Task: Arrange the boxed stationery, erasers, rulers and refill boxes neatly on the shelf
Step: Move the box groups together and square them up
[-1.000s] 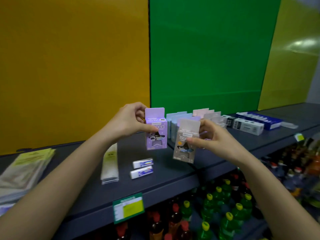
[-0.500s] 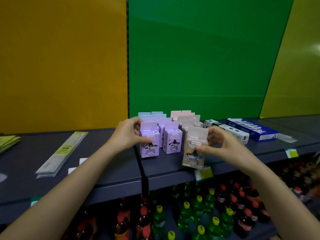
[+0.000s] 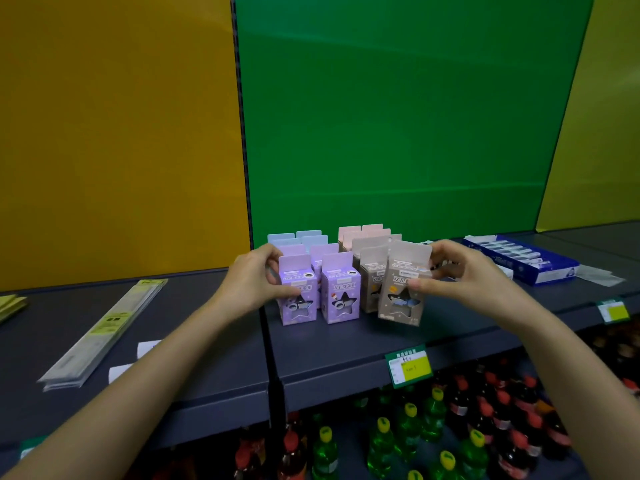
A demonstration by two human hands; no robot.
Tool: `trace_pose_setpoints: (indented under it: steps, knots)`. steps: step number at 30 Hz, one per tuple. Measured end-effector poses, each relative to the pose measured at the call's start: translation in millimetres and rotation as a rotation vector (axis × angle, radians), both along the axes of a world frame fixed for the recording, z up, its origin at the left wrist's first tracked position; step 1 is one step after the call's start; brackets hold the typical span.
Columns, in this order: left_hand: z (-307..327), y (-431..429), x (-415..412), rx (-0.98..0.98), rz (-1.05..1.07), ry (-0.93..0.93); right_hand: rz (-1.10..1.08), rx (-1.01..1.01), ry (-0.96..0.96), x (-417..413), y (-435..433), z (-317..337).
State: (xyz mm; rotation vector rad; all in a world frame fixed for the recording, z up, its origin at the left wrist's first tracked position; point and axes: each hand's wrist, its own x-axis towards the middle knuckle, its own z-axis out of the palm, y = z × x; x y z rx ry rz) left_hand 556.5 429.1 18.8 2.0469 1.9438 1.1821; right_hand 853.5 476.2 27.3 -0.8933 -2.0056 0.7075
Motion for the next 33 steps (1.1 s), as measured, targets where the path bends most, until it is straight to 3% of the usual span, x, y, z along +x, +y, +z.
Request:
trace_pose_setpoints:
  steps: [6, 12, 21, 33]
  knots:
    - [1.1, -0.4, 1.7, 0.021, 0.167, 0.370, -0.023, -0.019, 0.031, 9.3, 17.7, -0.3]
    - [5.9, 1.8, 9.7, 0.023, 0.173, 0.449, -0.018, 0.010, 0.028, 28.9, 38.8, 10.7]
    - [28.5, 11.3, 71.6, 0.304, 0.101, 0.429, 0.119, -0.032, -0.075, 43.3, 97.0, -0.4]
    - [33.1, 62.0, 125.8, 0.029, 0.239, 0.600, 0.256, 0.031, -0.164, 36.2, 130.0, -10.0]
